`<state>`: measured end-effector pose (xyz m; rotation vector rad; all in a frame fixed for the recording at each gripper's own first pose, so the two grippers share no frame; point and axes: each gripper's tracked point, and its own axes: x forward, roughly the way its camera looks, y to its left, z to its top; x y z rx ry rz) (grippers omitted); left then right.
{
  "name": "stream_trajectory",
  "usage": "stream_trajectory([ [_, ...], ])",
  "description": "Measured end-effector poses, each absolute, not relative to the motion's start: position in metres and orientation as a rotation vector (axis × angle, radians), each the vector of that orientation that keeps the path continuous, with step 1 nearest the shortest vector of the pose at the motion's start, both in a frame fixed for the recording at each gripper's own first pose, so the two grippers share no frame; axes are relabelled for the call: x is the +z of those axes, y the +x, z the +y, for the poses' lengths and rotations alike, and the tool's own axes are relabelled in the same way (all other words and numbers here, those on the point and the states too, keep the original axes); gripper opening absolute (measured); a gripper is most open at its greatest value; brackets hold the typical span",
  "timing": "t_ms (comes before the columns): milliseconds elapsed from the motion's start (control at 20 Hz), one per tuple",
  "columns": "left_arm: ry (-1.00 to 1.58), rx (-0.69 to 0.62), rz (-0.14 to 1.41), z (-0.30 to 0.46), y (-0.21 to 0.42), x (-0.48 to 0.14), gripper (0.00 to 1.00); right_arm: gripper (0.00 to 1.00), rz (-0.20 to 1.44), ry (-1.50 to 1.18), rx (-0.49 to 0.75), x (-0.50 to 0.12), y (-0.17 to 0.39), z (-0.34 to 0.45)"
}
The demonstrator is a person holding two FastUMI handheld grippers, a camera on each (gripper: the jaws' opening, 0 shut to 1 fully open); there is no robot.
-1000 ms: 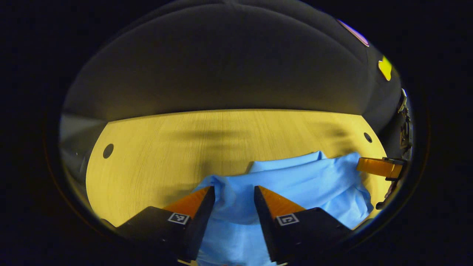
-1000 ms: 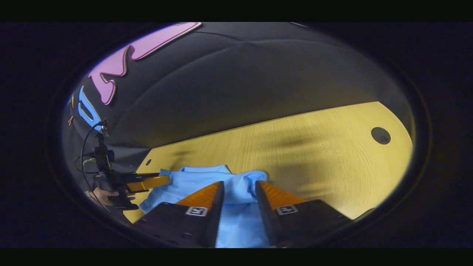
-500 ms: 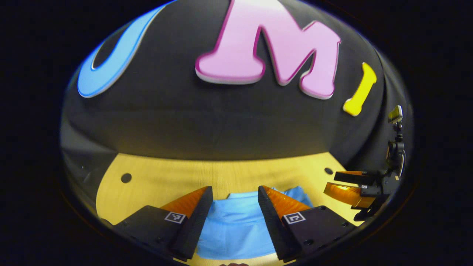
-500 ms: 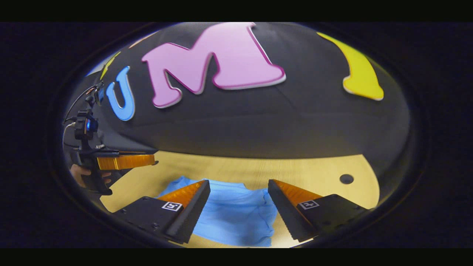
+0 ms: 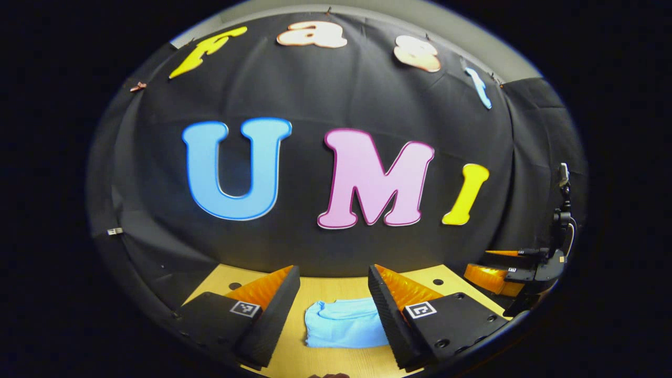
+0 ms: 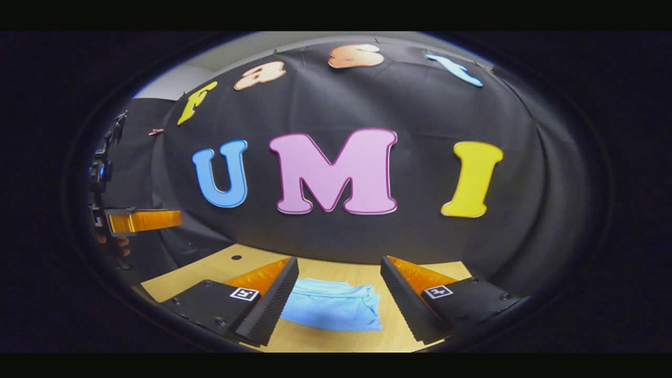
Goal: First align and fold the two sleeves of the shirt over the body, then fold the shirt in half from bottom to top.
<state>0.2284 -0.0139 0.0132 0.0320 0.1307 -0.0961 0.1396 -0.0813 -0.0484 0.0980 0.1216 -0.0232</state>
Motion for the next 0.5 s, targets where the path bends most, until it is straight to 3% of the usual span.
stream_trajectory([
  [100,0.070,-0.096,0.093,-0.012,0.176,0.026,0.92,0.97,0.095,0.097,-0.035,-0.023,0.100,-0.066],
  [350,0.086,-0.084,0.037,-0.014,0.066,0.034,0.96,0.97,0.034,0.067,-0.079,0.018,0.015,-0.034],
  [500,0.059,-0.082,0.002,-0.018,0.024,0.039,0.94,0.97,-0.009,0.022,-0.117,0.033,-0.031,-0.027],
])
